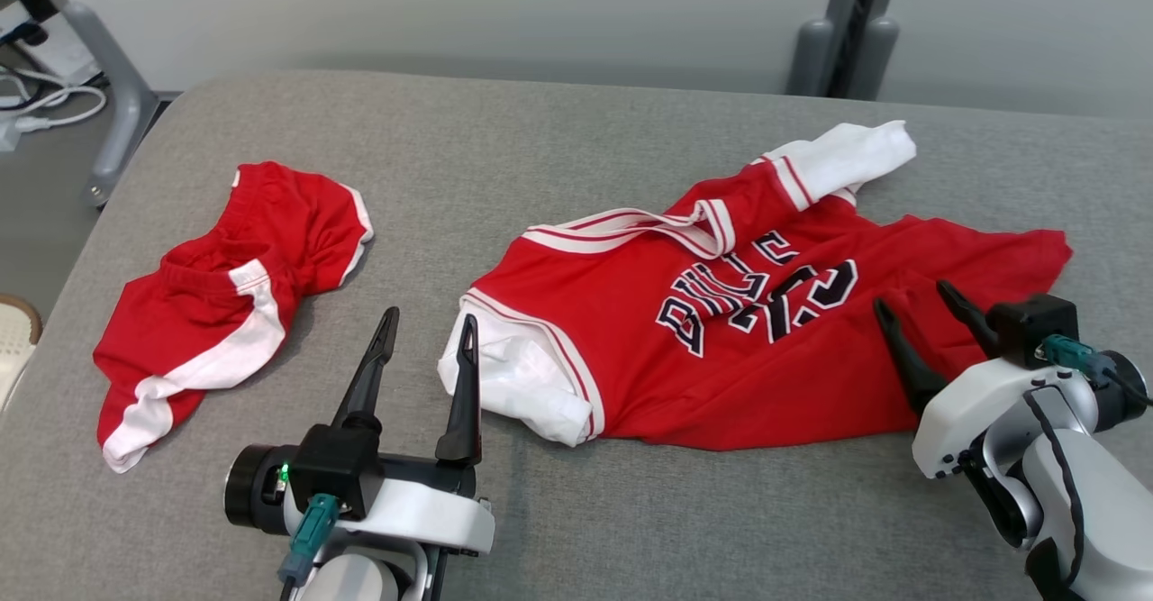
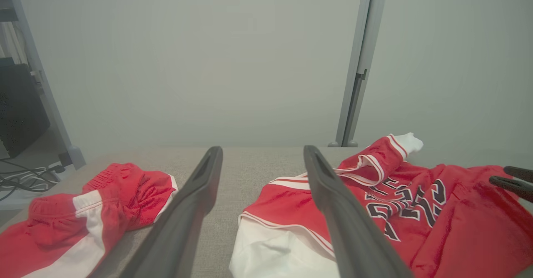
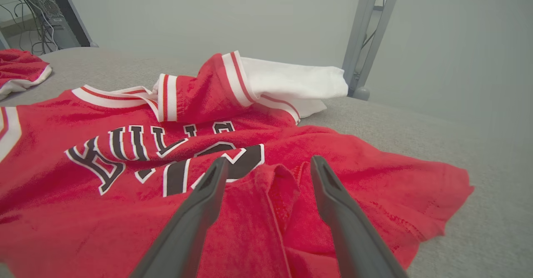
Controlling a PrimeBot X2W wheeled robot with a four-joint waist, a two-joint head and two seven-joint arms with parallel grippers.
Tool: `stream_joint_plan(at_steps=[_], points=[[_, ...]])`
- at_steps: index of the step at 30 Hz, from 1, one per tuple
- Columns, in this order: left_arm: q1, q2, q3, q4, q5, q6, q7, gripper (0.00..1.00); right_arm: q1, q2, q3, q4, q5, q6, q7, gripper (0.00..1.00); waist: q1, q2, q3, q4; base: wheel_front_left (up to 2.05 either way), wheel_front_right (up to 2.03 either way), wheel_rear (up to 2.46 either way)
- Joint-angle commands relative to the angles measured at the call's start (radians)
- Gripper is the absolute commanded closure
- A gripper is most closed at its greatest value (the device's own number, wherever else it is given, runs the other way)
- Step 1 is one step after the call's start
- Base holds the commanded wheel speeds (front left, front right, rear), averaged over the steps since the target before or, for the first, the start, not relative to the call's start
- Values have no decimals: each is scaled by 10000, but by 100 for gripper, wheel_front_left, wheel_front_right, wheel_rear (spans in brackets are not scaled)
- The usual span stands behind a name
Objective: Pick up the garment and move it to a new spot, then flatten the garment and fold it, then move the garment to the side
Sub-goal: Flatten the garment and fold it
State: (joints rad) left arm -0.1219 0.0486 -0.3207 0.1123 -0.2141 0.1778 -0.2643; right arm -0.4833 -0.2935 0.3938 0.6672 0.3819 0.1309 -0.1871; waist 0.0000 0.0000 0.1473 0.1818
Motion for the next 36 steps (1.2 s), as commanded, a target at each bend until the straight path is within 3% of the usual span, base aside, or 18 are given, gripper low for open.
stream_joint_plan(at_steps=[1, 7, 8, 9, 10, 20, 25, 31, 36], points=[[-171, 37, 3, 11, -56, 45, 3, 0, -169, -143, 176, 253, 227, -3, 141, 0, 0, 0, 122, 181, 0, 0, 0], [-234, 34, 4, -38, -93, 129, 2, 0, -550, -252, 844, 928, 1111, -3, 123, 0, 0, 0, 225, 351, 0, 0, 0], [-240, 34, 10, -48, -98, 137, 3, 0, -600, -255, 933, 1010, 1237, -3, 86, 4, 0, 0, 238, 354, 0, 0, 0], [-241, 35, 15, -53, -106, 150, 3, 0, -647, -247, 1045, 1061, 1385, -3, 68, 70, 0, 0, 248, 349, 0, 0, 0], [-245, 37, 27, -55, -116, 171, 2, 0, -683, -251, 1153, 1087, 1499, -3, 3, 100, 0, 0, 254, 335, 0, 0, 0], [-53, 35, 125, -50, -148, 257, 3, 0, -472, -546, 1173, 579, 1998, -3, -756, 100, 0, 0, -83, -374, 0, 0, 0], [41, 35, 246, -128, -252, 268, 2, 0, 66, -795, 471, -642, 1812, -3, -796, 100, 0, 0, -266, -861, 0, 0, 0], [59, 38, 289, -202, -351, 337, 2, 0, 1744, -1100, -875, -2743, 1314, -3, -795, 100, 0, 0, -319, -1578, 0, 0, 0], [9, 36, 289, -173, -422, 315, 3, 0, 3161, -1273, -1489, -3751, 1101, -3, -596, 100, 0, 0, -279, -2118, 0, 0, 0]])
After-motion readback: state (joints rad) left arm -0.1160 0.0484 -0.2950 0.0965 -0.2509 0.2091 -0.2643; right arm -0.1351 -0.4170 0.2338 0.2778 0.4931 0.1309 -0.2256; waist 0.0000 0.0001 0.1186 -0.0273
